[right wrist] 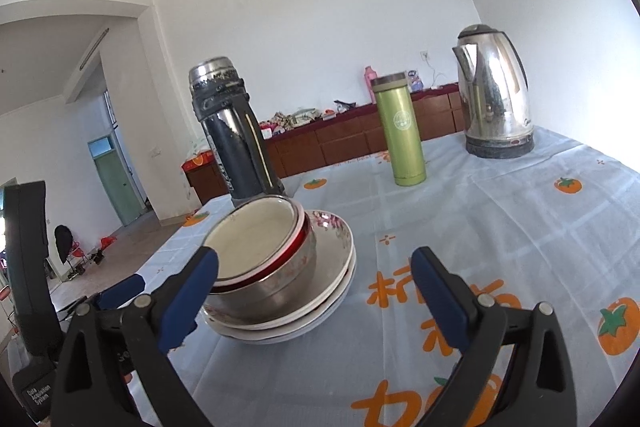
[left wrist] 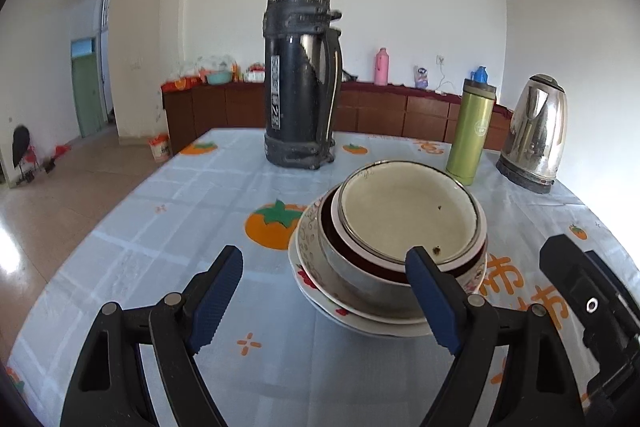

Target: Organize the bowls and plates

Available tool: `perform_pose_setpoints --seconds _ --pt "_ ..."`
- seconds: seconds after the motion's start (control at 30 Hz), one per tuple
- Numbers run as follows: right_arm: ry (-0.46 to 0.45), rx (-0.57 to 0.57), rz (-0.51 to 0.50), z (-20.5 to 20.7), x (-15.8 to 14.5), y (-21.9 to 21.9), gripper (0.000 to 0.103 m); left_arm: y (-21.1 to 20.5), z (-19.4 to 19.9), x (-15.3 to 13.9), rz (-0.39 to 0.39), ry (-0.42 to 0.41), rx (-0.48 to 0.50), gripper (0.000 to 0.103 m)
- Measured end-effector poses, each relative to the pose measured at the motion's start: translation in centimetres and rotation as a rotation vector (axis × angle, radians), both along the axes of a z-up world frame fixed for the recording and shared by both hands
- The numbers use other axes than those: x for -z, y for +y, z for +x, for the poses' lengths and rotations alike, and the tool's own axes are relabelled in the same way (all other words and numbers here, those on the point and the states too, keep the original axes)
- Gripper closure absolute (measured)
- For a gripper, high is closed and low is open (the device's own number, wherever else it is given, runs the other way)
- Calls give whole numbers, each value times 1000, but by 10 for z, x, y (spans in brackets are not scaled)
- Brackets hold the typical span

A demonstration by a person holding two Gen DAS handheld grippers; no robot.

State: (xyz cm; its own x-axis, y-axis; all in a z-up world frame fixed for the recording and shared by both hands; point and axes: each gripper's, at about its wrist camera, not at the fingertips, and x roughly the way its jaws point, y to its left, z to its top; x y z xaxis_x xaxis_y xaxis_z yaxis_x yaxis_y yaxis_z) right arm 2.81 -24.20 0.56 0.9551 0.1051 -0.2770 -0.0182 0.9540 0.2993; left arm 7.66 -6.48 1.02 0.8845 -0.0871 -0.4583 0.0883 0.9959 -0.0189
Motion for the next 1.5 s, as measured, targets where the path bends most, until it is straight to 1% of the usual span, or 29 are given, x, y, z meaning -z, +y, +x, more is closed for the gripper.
perform_pose_setpoints --seconds 0.1,0.27,0.57,0.87,1.03,1.27,1.4,1.5 --pt "-17 4 4 -9 -2 1 2 -3 -11 -3 39 -20 5 18" --pt "-27 -2 -4 -24 -5 4 1 -3 -28 -5 46 -26 12 18" --pt "-33 0 -6 -50 -7 9 1 4 -52 -5 13 -32 8 18" --pt "-46 26 -4 -85 -8 11 0 3 -77 -11 13 -53 29 16" --pt "-67 43 -2 -106 -11 11 0 5 -99 -16 18 -90 36 13" --pt "-116 68 -39 -133 -17 20 0 5 -127 -18 39 -153 18 12" --pt "-144 90 -59 -146 -20 23 0 8 -135 -19 22 -163 19 12" --pt "-160 110 -66 -154 -22 23 0 7 -139 -19 27 -170 22 12"
